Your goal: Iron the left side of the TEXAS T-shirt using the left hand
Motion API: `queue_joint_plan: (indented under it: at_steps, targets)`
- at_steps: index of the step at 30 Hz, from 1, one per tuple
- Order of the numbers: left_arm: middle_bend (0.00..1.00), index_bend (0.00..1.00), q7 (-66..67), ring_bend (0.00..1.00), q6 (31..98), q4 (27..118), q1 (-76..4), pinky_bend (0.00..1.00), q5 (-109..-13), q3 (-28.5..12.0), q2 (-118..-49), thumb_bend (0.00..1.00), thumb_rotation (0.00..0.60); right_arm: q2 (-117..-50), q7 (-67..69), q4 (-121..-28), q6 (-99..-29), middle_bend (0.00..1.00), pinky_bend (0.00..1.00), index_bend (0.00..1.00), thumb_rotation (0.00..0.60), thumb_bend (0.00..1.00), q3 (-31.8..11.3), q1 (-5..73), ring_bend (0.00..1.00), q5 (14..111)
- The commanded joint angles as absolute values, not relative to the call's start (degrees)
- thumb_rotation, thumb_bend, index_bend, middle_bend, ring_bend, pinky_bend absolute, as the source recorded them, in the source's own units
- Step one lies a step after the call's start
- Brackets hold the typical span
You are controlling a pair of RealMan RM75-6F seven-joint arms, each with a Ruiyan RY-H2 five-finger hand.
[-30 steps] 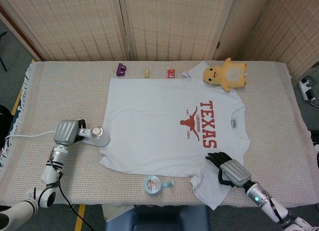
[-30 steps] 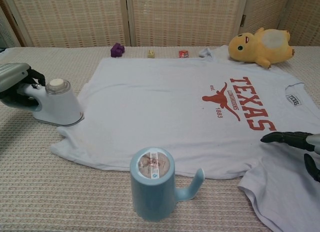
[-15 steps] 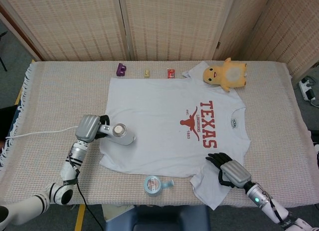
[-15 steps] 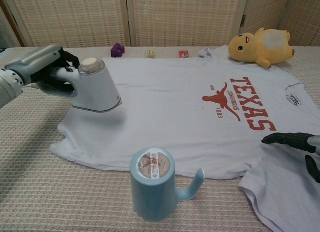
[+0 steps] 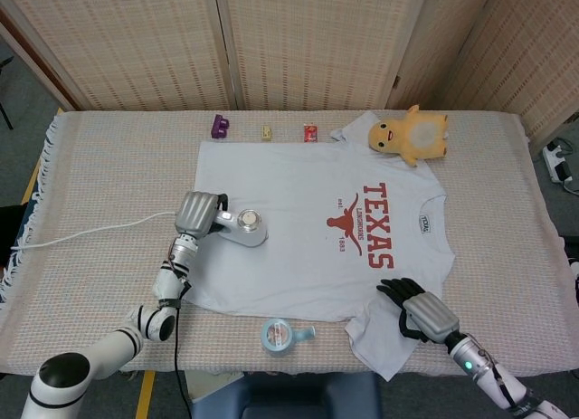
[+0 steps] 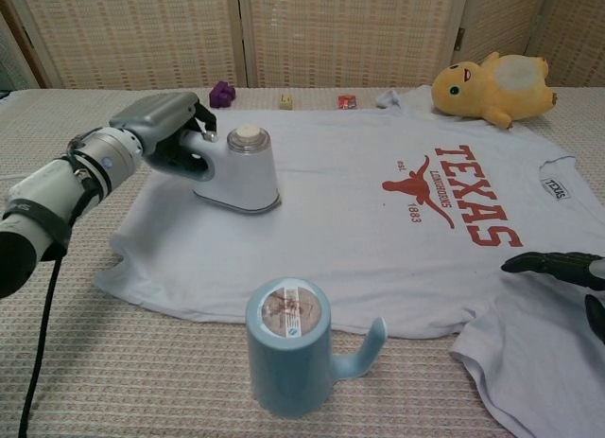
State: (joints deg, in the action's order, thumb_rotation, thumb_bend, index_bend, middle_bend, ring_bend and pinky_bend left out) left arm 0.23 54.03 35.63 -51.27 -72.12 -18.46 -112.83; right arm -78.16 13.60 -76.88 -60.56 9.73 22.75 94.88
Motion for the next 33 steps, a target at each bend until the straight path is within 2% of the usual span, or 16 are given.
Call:
queue_joint_plan:
  at_steps: [1, 9, 19, 23, 27, 33]
  targets:
    - [1.00, 0.99, -0.1, 0.87, 50.7, 25.8, -54.3, 0.76, -68.4, -21.4, -117.9, 0.45, 0.600, -78.1, 13.3, -77.1, -60.7, 0.01, 0.00, 0.00, 0.315, 0.99, 9.7, 22.6, 0.00, 94.7]
    - [1.00, 0.99, 0.2, 0.87, 49.7, 15.4, -54.9, 0.77, -63.9, -24.9, -120.5, 0.45, 0.600, -77.4, 12.5, -77.8, -60.6, 0.01, 0.00, 0.00, 0.315, 0.99, 9.6, 22.5, 0.00, 94.2]
    - [1.00, 0.99, 2.1, 0.87, 47.7, 11.7, -51.8, 0.78, -60.8, -26.6, -118.0, 0.45, 0.600, -77.2, 12.2, -78.4, -61.0, 0.01, 0.00, 0.00, 0.316, 0.99, 9.4, 22.4, 0.00, 94.4]
    - [1.00, 0.99, -4.2, 0.87, 50.3, 15.6, -49.1, 0.78, -62.5, -25.4, -114.6, 0.45, 0.600, -76.9, 12.2, -78.5, -61.5, 0.01, 0.00, 0.00, 0.317, 1.00, 9.5, 22.3, 0.00, 94.7]
    - [1.00, 0.99, -10.1, 0.87, 56.5, 23.2, -45.3, 0.78, -67.6, -21.2, -110.5, 0.45, 0.600, -77.1, 12.5, -78.5, -61.9, 0.01, 0.00, 0.00, 0.313, 0.99, 9.5, 22.3, 0.00, 95.1]
    - [1.00, 0.99, -11.0, 0.87, 65.1, 40.9, -39.8, 0.78, -74.6, -15.0, -103.3, 0.45, 0.600, -77.3, 12.6, -78.5, -62.1, 0.01, 0.00, 0.00, 0.316, 0.99, 9.5, 22.3, 0.00, 95.5]
